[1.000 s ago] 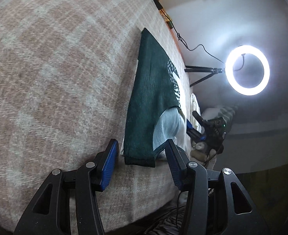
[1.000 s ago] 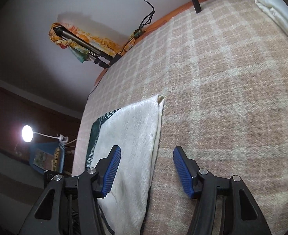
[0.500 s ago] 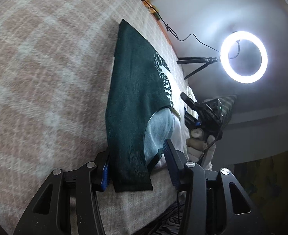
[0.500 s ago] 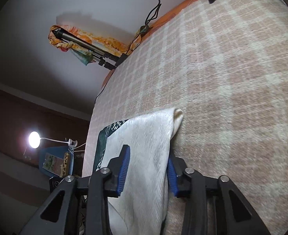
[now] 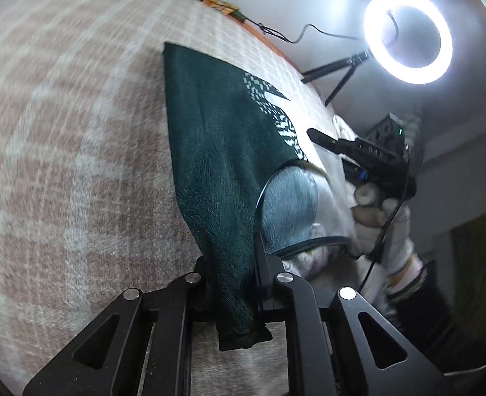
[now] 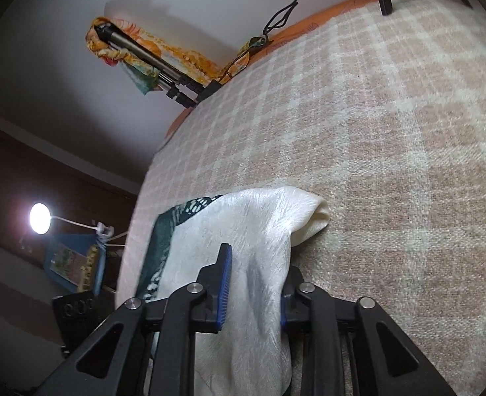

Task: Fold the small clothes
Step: 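Grasp the white fabric edge with the right tool while the left tool grasps the green panel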

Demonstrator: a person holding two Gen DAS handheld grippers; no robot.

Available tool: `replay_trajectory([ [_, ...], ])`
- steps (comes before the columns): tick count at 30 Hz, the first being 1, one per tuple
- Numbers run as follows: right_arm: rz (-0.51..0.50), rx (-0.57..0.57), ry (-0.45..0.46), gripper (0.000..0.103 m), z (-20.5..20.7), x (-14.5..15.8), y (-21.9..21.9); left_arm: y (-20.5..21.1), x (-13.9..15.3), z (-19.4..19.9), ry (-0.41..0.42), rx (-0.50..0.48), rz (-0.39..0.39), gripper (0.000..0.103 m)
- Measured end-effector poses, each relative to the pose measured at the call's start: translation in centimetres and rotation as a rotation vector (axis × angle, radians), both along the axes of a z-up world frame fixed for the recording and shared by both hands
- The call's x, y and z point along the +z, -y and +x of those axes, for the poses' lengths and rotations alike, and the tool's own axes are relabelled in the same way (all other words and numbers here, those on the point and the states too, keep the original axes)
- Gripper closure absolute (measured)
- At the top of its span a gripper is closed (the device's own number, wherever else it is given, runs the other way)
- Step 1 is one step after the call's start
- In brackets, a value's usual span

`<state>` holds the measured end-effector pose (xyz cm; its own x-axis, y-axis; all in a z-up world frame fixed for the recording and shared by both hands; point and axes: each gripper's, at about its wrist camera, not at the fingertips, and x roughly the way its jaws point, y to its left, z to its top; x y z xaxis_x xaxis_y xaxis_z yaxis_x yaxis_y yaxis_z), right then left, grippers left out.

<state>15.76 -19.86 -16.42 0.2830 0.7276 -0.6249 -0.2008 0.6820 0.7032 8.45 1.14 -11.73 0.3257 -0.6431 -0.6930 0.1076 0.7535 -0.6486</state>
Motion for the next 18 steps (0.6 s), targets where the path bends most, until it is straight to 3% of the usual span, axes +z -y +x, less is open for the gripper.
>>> replay_trajectory([
  [3,-0.083,0.010,0.032,0.099,-0.4,0.5,-0.8,1.0,0.9,0.0,0.068,-0.039,0.102,0.094],
  [6,-0.147,0.033,0.066,0.101,-1.0,1.0,-1.7,1.8,1.6,-0.4,0.123,-0.064,0.171,0.095],
  [13,-0.219,0.038,0.159,0.102,-1.9,3.4,-2.3,2.9,2.8,-0.5,0.197,-0.085,0.241,0.095],
  [18,-0.235,0.029,0.210,0.103,-2.6,5.0,-2.0,3.6,3.3,-0.2,0.225,-0.090,0.250,0.095],
])
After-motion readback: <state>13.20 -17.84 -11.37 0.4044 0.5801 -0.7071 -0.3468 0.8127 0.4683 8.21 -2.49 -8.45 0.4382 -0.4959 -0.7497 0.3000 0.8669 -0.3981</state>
